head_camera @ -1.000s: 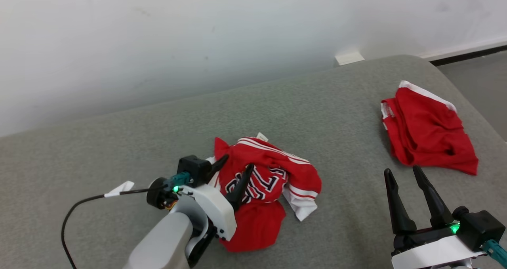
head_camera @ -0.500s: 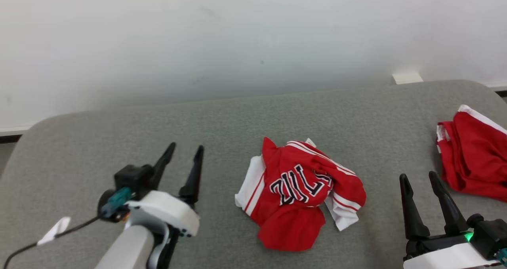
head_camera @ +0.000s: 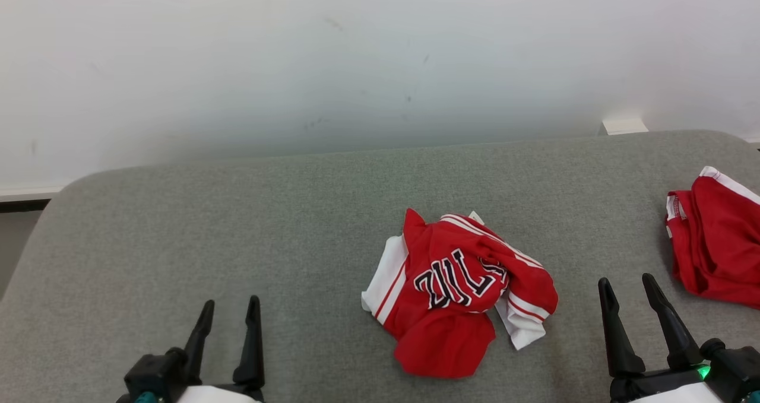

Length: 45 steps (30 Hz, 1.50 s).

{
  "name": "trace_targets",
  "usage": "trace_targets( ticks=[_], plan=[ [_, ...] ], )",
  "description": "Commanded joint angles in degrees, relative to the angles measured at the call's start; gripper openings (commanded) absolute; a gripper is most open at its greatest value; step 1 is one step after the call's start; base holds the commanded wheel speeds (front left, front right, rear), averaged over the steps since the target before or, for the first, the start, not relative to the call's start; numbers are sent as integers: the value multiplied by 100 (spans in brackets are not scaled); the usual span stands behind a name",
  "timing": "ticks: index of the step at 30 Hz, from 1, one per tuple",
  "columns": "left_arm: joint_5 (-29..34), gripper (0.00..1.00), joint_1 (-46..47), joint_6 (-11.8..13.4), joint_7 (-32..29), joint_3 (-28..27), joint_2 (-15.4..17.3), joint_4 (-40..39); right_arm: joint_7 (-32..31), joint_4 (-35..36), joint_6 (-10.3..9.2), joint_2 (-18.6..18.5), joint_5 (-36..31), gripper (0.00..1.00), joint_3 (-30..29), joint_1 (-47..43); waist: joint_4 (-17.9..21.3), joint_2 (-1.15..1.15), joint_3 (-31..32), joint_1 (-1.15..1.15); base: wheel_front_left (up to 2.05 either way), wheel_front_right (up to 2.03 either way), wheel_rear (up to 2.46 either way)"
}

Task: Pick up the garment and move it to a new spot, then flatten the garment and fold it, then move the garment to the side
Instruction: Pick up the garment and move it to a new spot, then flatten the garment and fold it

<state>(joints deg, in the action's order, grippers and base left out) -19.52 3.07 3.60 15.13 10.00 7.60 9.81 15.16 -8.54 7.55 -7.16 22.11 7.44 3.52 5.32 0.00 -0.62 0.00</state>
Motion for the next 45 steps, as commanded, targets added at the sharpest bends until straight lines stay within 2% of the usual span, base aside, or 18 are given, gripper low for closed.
trace_targets(
  ticks=[1,7,20,28,34,45],
  plan=[
    [54,100,-75,-34,-1,-26,-28,5,-5,14,-13,-42,-46,100,-9,-47,18,0,17,0,0,0,0],
    [280,100,-38,-257,-1,-194,-258,100,-5,-14,-13,-50,-53,100,50,40,89,0,85,0,0,0,0],
    [504,100,38,-605,-1,-308,-425,365,-5,-96,-13,-77,-47,100,126,26,140,0,185,0,0,0,0],
    [472,100,235,-730,0,-113,-451,755,-5,-126,-13,-59,-30,100,189,18,211,0,180,0,0,0,0],
    [366,100,675,-851,-201,262,-452,1327,-5,-164,-13,-111,1,100,230,99,368,0,135,0,0,0,0],
    [165,100,1587,-924,-801,696,-459,2540,-5,-203,-13,-13,26,100,275,228,963,0,-70,0,0,0,0]
  ],
)
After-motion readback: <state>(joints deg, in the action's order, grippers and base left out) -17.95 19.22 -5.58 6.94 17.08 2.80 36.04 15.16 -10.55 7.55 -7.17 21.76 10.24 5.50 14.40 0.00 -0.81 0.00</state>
